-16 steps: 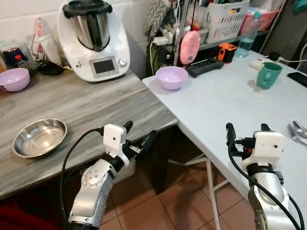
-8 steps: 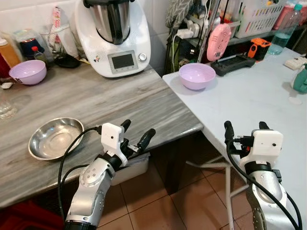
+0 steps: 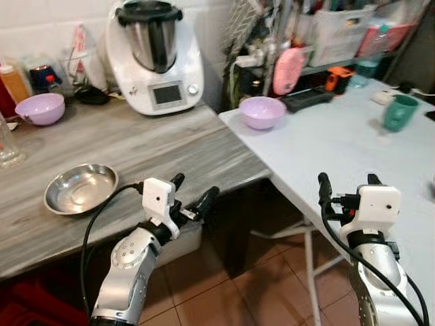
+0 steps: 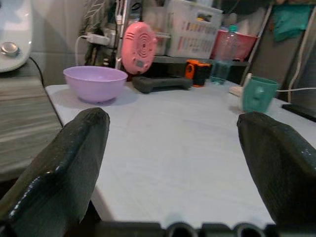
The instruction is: Setting the table
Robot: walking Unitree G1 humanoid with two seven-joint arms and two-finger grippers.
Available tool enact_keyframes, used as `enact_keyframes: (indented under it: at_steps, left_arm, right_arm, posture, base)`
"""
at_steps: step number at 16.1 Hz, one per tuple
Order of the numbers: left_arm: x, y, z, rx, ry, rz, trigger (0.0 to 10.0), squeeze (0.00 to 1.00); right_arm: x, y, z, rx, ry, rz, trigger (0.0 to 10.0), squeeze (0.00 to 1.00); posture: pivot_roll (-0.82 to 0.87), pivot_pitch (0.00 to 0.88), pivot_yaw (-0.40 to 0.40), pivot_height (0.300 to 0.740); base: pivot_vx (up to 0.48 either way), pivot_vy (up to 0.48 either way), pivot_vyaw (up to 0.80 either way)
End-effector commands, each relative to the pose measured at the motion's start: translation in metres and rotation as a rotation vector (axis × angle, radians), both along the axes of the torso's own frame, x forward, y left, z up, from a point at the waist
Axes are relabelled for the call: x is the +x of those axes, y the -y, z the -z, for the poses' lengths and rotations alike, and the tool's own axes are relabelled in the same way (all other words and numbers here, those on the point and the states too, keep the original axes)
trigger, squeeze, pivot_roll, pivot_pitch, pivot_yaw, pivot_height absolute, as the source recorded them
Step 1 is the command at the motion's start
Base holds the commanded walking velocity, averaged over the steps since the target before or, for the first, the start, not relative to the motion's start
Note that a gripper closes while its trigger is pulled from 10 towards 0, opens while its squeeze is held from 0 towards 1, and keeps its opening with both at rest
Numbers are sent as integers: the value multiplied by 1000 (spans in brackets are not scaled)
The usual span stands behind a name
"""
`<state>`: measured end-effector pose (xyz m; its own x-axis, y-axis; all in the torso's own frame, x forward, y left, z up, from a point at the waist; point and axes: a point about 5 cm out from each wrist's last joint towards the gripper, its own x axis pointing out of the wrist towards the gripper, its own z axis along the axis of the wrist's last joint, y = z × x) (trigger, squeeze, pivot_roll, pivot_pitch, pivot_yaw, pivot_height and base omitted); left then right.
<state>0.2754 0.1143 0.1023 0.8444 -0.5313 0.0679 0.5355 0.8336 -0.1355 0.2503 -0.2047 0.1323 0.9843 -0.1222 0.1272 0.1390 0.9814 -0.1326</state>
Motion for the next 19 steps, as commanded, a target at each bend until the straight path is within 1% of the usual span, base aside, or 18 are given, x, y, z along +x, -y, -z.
enact_keyframes:
  at_steps: [1,9,12,13,14,19]
  left_arm:
    - [1,1,-4,3,18,8,10000,0]
    - [0,2,-4,1,26,18,10000,0]
    - [0,1,-3,-6,12,9,10000,0]
    - [-1,2,-4,2,32,24,10000,0]
    - [-1,2,-3,0,22,18,10000,0]
    - [0,1,-2,9,16,17,10000,0]
  right_arm:
    - [2,-1,0,2,2,-4,10000,0]
    - [3,-2,0,2,4,-6,10000,0]
    - [4,-2,0,0,4,-7,10000,0]
    - [4,-2,0,0,4,-7,10000,0]
    - [4,-2,0,1,3,-6,10000,0]
    - [5,-2,1,1,0,-7,10000,0]
  posture:
    - [-71,0,18,740]
    - [-71,0,19,740]
    - [-69,0,16,740]
    - [-68,0,16,740]
    - [-68,0,16,740]
    - [-69,0,18,740]
  base:
    - [296,304,0]
    - [288,322,0]
    - [0,0,0]
    - [251,0,0]
    - [0,0,0]
    - [0,0,-728]
